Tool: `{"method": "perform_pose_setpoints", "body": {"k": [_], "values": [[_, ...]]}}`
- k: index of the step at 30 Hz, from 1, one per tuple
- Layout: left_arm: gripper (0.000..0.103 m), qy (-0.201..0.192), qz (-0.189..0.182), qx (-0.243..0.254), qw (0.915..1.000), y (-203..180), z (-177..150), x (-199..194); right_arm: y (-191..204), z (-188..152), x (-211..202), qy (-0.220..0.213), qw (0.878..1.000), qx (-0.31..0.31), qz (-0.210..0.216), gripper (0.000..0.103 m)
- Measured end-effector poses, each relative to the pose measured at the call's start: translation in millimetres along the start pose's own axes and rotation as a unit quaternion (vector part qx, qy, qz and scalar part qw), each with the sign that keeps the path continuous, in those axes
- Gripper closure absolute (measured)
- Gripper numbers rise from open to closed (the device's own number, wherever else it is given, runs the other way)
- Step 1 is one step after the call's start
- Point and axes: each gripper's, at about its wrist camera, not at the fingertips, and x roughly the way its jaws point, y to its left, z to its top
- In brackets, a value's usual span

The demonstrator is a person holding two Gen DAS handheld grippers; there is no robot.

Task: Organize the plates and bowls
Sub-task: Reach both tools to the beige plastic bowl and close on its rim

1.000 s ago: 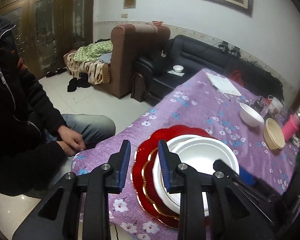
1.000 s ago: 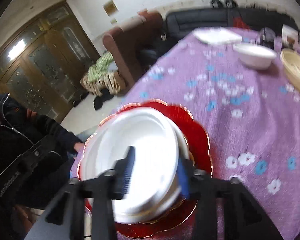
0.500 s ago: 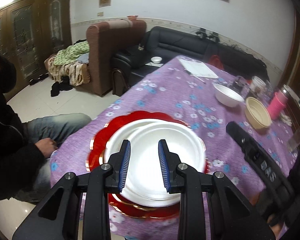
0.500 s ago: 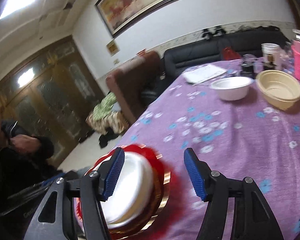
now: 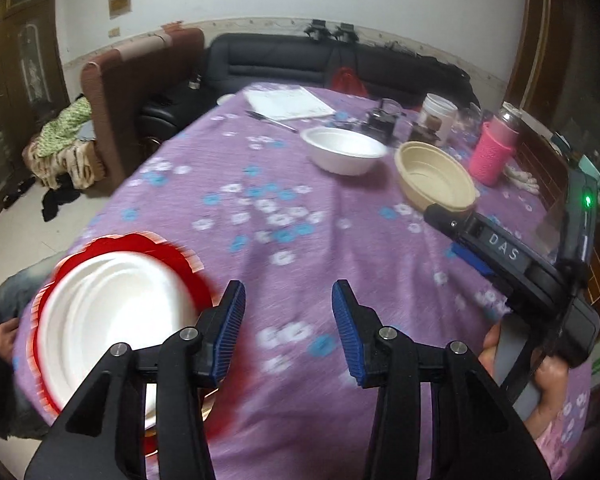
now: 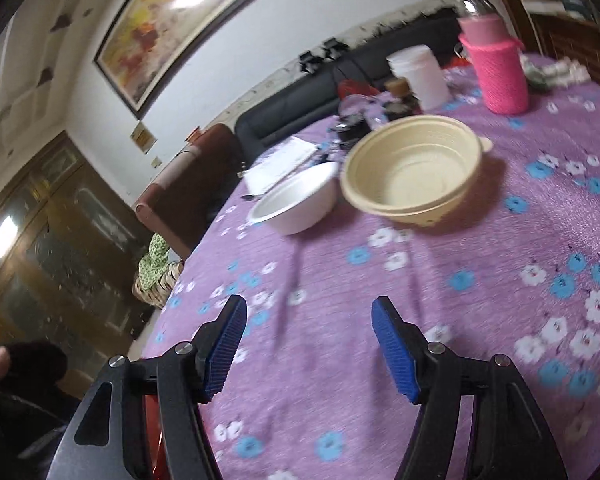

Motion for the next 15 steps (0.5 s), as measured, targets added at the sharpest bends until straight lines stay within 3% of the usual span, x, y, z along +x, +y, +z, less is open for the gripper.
{"method": "perform_pose_setpoints", "body": {"k": [3,10,15], "values": [[0.06,0.009,-0.006,-0.033,0.9994,-10,19,20,-15,14,11,0.02,0.999,0.027,0.017,0.036],[0.06,0.01,0.03,-0.079,0.9964,-11,43,60,-14,57,71,0.06,0.993,0.08,0.065,0.035],[0.06,0.019,0.034,-0.103,0.9939,4,45,76,-9,69,112,0.081,0.99,0.099,0.06,0.036]]}}
